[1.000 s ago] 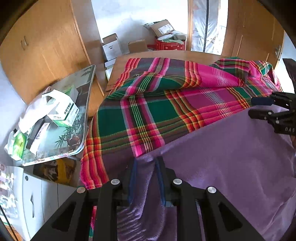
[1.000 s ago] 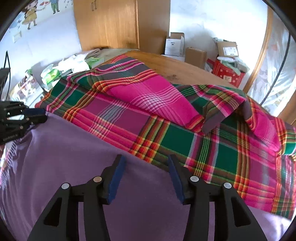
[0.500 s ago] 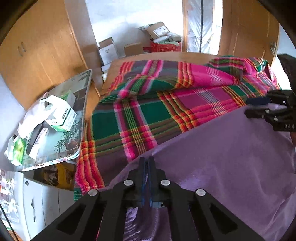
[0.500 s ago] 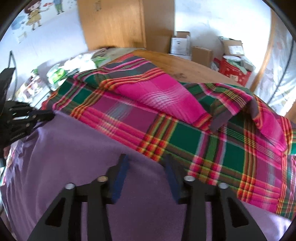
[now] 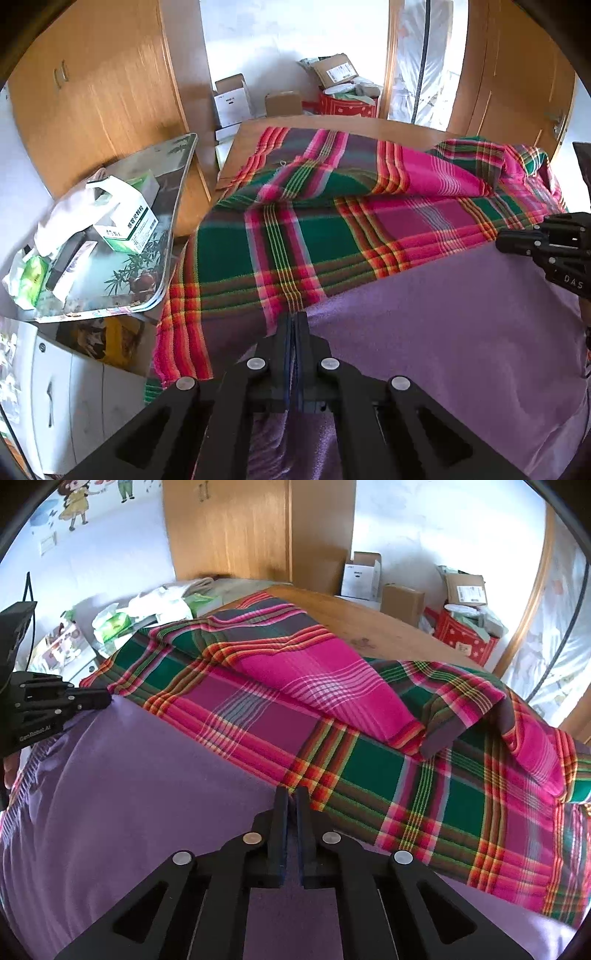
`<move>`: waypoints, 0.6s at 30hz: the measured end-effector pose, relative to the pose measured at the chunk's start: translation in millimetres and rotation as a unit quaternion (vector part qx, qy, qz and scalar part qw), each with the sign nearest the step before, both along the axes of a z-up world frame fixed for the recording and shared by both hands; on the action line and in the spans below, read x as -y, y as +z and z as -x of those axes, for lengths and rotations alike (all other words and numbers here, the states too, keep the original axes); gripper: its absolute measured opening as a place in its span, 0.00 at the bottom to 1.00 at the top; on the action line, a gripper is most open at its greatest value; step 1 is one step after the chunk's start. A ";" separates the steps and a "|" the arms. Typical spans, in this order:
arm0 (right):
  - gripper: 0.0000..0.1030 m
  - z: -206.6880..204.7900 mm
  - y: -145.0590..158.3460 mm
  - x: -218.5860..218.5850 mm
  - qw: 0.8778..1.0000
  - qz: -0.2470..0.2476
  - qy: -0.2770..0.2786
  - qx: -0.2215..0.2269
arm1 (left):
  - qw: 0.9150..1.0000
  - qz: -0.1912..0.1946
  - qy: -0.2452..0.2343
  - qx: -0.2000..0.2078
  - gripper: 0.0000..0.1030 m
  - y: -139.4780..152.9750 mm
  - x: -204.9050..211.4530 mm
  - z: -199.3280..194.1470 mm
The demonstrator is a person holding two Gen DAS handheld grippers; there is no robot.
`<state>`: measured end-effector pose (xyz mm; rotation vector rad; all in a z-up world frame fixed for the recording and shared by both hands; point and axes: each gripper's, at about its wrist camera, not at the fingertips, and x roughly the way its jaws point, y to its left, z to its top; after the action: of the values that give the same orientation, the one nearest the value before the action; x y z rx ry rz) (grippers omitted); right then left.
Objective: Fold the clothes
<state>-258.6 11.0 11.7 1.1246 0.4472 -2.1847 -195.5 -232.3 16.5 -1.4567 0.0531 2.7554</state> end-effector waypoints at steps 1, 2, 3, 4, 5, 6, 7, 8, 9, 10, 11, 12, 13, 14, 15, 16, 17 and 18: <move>0.11 -0.1 0.4 -0.3 1.000 -0.003 0.000 -0.002 | 1.000 -0.007 0.001 0.001 0.04 1.6 1.8 -0.2; 0.17 0.0 1.1 -1.5 1.000 -0.004 -0.001 -0.003 | 1.000 -0.014 0.002 0.003 0.04 3.3 3.6 -0.4; 0.18 0.3 1.8 -3.1 1.000 -0.003 -0.003 -0.004 | 1.000 -0.016 0.003 0.001 0.04 4.8 6.0 -1.1; 0.19 0.9 2.6 -5.2 1.000 0.000 -0.004 -0.002 | 1.000 -0.017 0.003 -0.001 0.06 6.4 8.4 -1.9; 0.23 1.5 3.6 -7.6 1.000 0.004 -0.005 -0.001 | 1.000 -0.014 0.002 -0.003 0.07 8.1 10.6 -3.6; 0.25 2.0 4.7 -9.7 1.000 0.007 -0.008 -0.002 | 1.000 -0.011 0.001 -0.006 0.10 9.8 12.9 -5.2; 0.26 2.8 5.2 -11.2 1.000 0.009 -0.009 -0.002 | 1.000 -0.012 -0.002 -0.009 0.12 11.3 14.8 -7.3; 0.28 4.0 5.1 -12.3 1.000 0.009 -0.009 0.000 | 1.000 -0.011 -0.003 -0.010 0.13 12.2 16.3 -8.8; 0.29 5.4 4.4 -12.9 1.000 0.011 -0.007 0.004 | 1.000 -0.011 -0.004 -0.010 0.14 13.0 17.7 -10.2; 0.32 6.9 2.8 -12.9 1.000 0.012 -0.004 0.011 | 1.000 -0.010 -0.005 -0.011 0.15 13.8 19.2 -11.6; 0.33 7.9 1.0 -12.3 1.000 0.012 -0.002 0.018 | 1.000 -0.005 -0.012 -0.008 0.16 13.3 18.5 -11.5; 0.33 7.9 -0.4 -11.5 1.000 0.013 0.000 0.019 | 1.000 0.000 -0.017 -0.003 0.17 11.5 17.0 -11.1; 0.34 7.3 -1.3 -10.5 1.000 0.015 0.003 0.019 | 1.000 0.005 -0.022 0.001 0.18 9.7 15.4 -10.7; 0.34 6.6 -1.9 -9.4 1.000 0.018 0.006 0.020 | 1.000 0.009 -0.027 0.006 0.19 7.9 13.8 -10.3; 0.34 6.1 -2.1 -8.3 1.000 0.021 0.010 0.022 | 0.999 0.014 -0.032 0.011 0.20 6.0 12.2 -9.9; 0.34 5.5 -2.2 -7.2 0.999 0.022 0.014 0.022 | 0.999 0.019 -0.036 0.015 0.20 3.7 10.3 -9.5; 0.34 4.7 -2.2 -5.9 0.999 0.022 0.018 0.022 | 0.999 0.025 -0.041 0.019 0.20 1.6 9.3 -9.6; 0.34 3.7 -2.4 -4.6 0.999 0.022 0.023 0.022 | 0.999 0.028 -0.043 0.018 0.21 0.5 9.3 -10.4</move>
<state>-262.3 15.7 9.3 1.1257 0.3993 -2.1150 -185.2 -241.7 17.1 -1.4803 0.1881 2.6782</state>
